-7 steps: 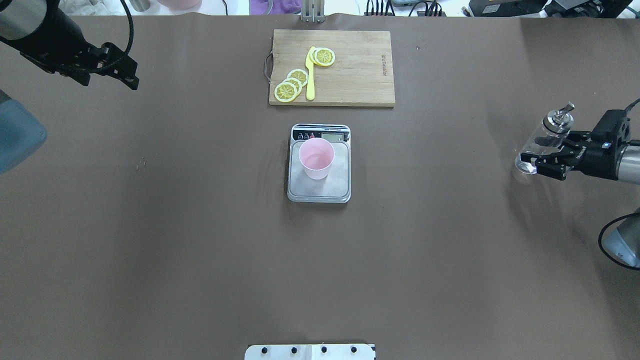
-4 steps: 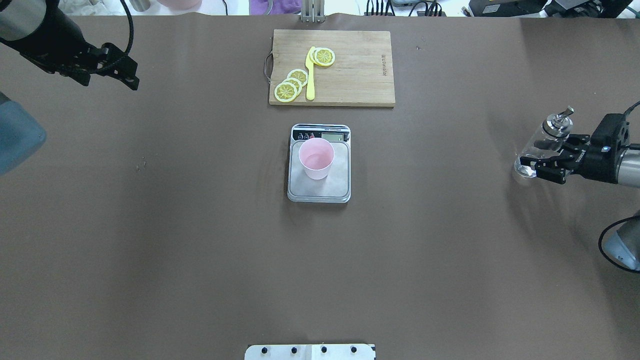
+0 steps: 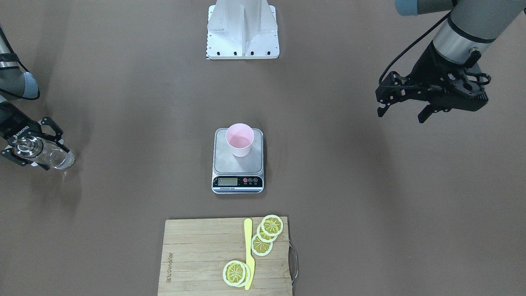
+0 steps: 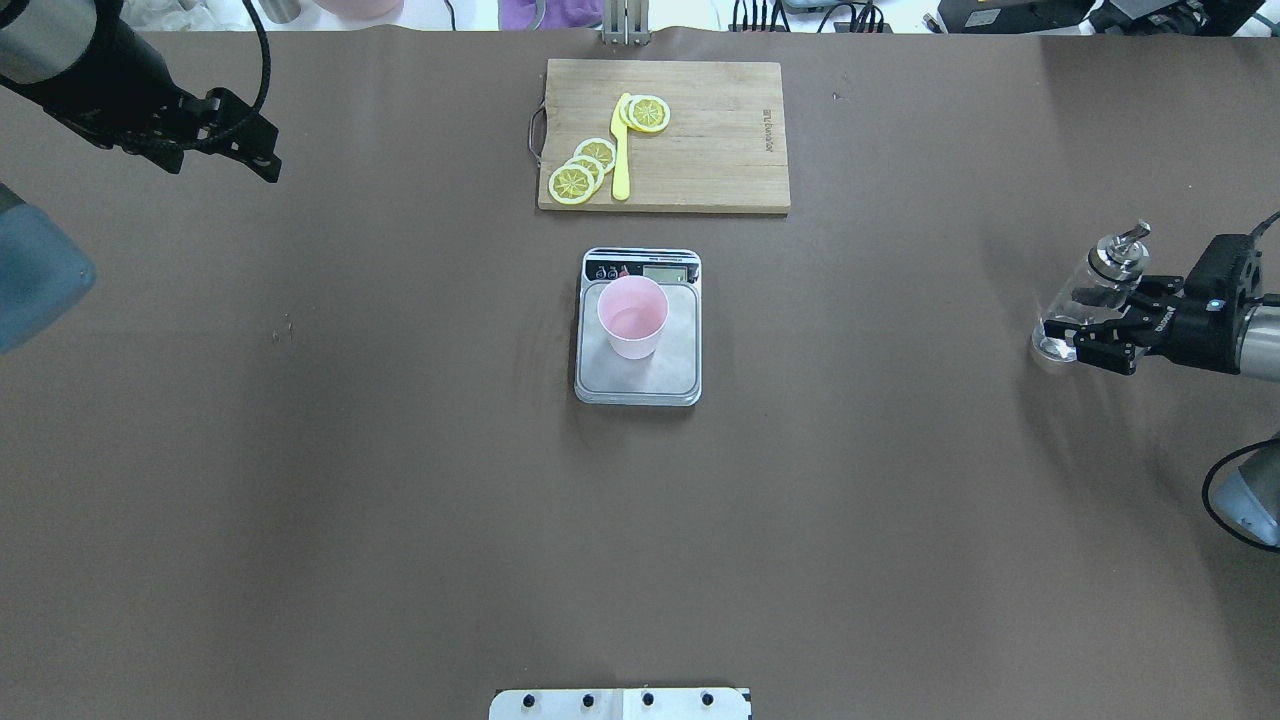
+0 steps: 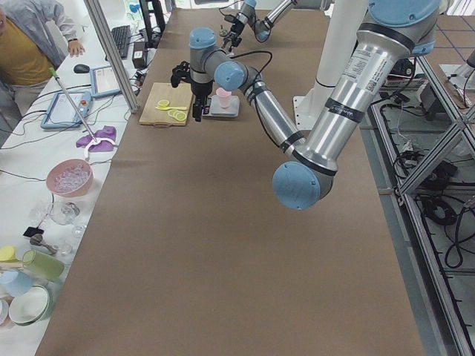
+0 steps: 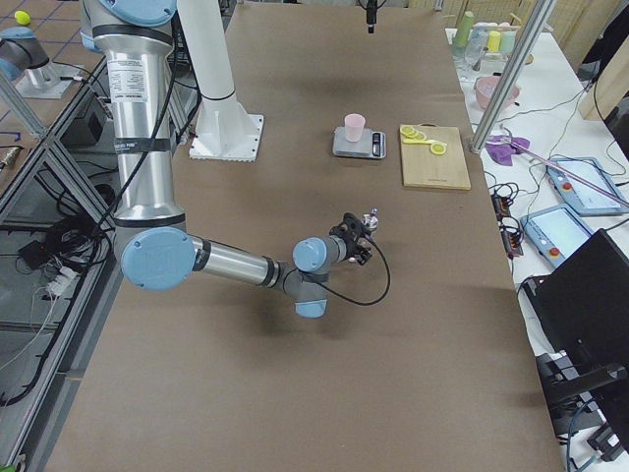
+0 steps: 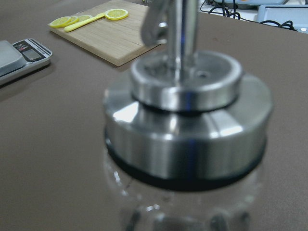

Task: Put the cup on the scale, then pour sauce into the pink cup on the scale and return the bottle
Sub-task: 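Carry the bottle upright with the right gripper back to its spot, then lower the bottle onto the table and open the right gripper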

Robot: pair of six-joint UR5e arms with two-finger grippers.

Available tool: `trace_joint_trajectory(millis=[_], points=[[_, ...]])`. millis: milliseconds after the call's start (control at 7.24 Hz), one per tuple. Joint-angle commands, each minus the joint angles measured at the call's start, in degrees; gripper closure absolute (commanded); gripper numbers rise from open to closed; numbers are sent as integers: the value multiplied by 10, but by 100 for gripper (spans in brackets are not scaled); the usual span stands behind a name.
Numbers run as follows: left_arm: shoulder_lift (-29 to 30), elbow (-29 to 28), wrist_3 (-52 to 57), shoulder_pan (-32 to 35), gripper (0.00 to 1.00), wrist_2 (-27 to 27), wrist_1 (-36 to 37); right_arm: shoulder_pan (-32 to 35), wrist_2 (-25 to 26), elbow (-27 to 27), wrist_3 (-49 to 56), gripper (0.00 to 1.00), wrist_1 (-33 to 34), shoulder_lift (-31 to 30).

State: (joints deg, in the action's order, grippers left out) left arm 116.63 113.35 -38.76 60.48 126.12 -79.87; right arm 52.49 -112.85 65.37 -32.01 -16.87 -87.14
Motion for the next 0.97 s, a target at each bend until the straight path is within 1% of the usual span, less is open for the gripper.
trace_joint_trajectory(millis=[0, 138, 415, 553, 829], points=[[0, 0, 0, 0, 3, 0, 2, 0, 1, -1, -5, 4, -4, -1], [0, 0, -7, 0, 3, 0, 2, 0, 1, -2, -5, 1, -20, -10], [0, 2, -10, -1, 3, 0, 1, 0, 2, -2, -10, 0, -55, -27], [0, 3, -11, -1, 3, 0, 1, 0, 2, -1, -10, 0, -62, -40], [-2, 9, -19, -8, 3, 0, 2, 0, -1, -1, -21, 0, -104, -78]])
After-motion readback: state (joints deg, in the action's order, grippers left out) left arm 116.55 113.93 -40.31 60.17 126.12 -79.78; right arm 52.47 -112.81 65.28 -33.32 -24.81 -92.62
